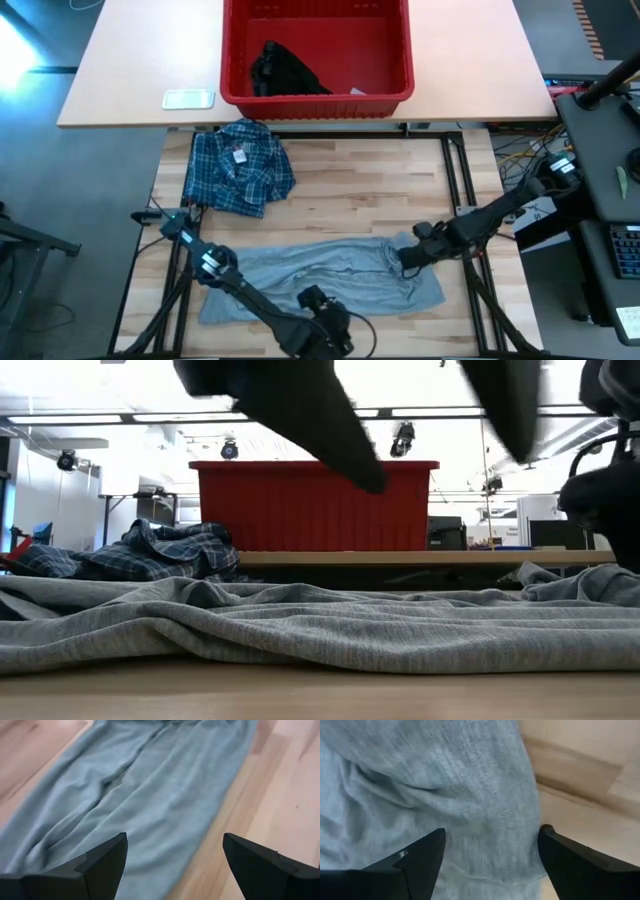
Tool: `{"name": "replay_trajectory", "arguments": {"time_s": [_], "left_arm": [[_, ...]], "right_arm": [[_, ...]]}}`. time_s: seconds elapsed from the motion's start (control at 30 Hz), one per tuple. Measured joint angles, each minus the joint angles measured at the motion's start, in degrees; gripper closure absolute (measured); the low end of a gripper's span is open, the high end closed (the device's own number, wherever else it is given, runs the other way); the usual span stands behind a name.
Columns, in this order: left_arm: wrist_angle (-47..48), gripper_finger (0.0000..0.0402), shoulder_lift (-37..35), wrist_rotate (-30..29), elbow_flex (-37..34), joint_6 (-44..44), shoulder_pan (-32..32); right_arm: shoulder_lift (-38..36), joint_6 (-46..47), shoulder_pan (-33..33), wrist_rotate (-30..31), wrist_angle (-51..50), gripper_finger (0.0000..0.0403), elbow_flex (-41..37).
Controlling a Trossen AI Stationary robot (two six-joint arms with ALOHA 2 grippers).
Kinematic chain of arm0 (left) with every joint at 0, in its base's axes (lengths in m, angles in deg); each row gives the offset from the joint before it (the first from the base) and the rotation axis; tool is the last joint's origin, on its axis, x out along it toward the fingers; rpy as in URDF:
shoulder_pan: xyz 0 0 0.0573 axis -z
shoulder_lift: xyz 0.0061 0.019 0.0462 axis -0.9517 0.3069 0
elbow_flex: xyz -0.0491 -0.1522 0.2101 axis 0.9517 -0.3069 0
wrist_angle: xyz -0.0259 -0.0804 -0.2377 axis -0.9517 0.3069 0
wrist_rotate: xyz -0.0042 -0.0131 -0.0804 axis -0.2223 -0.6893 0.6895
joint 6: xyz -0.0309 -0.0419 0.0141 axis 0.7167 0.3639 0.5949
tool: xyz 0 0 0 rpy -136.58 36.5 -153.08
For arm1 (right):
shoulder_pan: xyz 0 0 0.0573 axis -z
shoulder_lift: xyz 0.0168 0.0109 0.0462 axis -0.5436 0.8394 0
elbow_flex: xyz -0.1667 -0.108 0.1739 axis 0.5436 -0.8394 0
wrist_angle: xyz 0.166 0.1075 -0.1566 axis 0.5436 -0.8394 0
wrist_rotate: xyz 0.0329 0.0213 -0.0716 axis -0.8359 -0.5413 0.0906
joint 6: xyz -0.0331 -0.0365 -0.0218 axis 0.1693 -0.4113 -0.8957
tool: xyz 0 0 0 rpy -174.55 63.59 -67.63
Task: Fold Laundry from Bin
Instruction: Fold the gray shirt
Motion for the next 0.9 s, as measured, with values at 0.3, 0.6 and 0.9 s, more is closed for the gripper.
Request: {"name": "replay_trajectory", "arguments": {"time_s": [0.3,0.6,0.9], "left_arm": [[14.8,0.0092,-3.0,-0.4,0.0,7.3,1.0],[15.0,0.0092,-3.9,-1.1,0.0,8.7,0.3],[26.3,0.0093,-12.3,-3.8,-0.8,13.0,2.3]], "right_arm": [[-2.0,-3.1,-1.3,-2.1,-6.4,0.011,3.8],[-1.1,1.1,-1.9,-3.0,-7.3,0.0087,2.5],[1.9,5.3,-2.1,-2.8,-1.7,0.0232,-0.3]]}}
